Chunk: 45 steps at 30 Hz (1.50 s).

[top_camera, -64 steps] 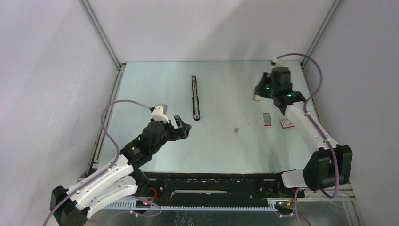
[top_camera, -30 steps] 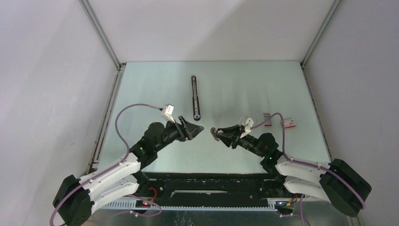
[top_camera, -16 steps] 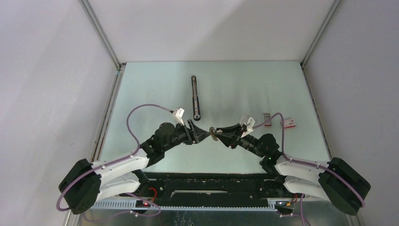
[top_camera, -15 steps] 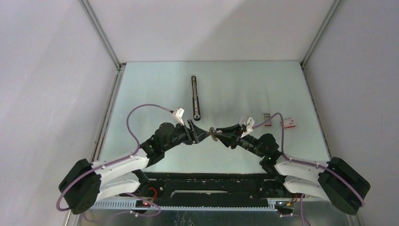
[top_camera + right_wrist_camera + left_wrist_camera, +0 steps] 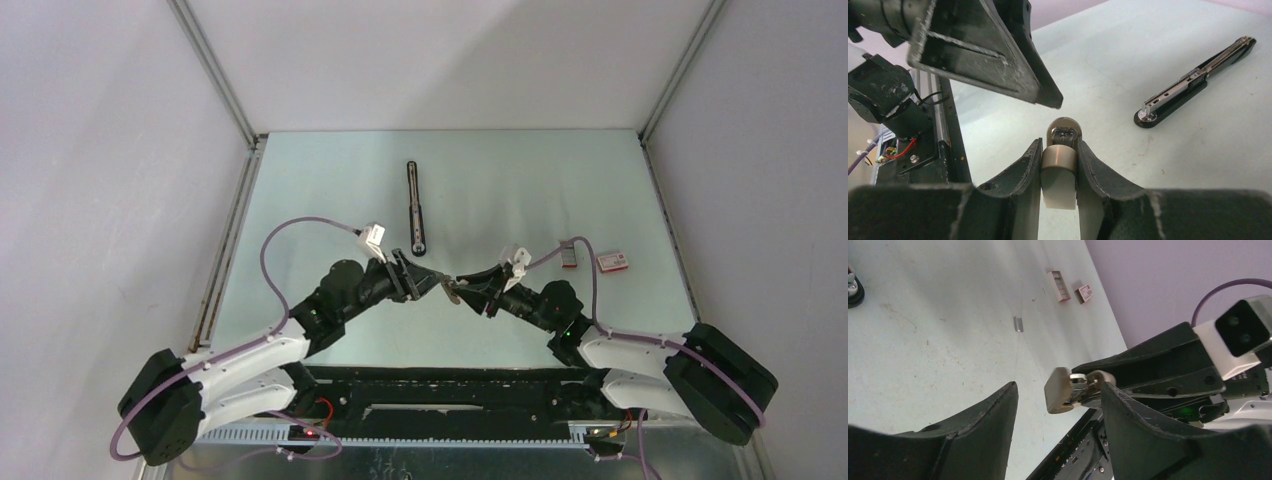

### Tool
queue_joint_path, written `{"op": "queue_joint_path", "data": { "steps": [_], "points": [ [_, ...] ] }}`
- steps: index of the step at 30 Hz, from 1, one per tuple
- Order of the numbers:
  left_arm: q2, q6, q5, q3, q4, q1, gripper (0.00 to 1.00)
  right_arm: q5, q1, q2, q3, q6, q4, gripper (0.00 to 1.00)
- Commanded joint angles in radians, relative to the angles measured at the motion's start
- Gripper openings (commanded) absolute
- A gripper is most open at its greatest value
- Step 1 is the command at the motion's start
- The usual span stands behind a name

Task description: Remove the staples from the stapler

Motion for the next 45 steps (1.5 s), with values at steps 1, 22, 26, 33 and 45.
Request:
{"op": "queue_joint_path", "data": {
  "steps": [1,22,26,33,45],
  "points": [
    [-0.035,0.034,-0.029,0.050,0.016,-0.008,0.67,0.004,0.014,0.025,0.052,0.015,0.010,0.00],
    [0.060,0.024,-0.009,0.054,0.047,-0.012,0.57,-0.050,0.019,-0.002,0.058,0.080,0.091,0.00],
    [0.079,0.009,-0.001,0.043,0.077,-0.011,0.48,-0.057,0.019,-0.023,0.057,0.089,0.090,0.00],
    [0.102,0.005,0.020,0.049,0.096,-0.012,0.25,-0.044,0.019,-0.050,0.050,0.091,0.091,0.00],
    [0.106,-0.015,0.009,0.026,0.111,-0.012,0.00,0.110,0.019,-0.116,-0.002,0.117,0.128,0.00]
  ]
}}
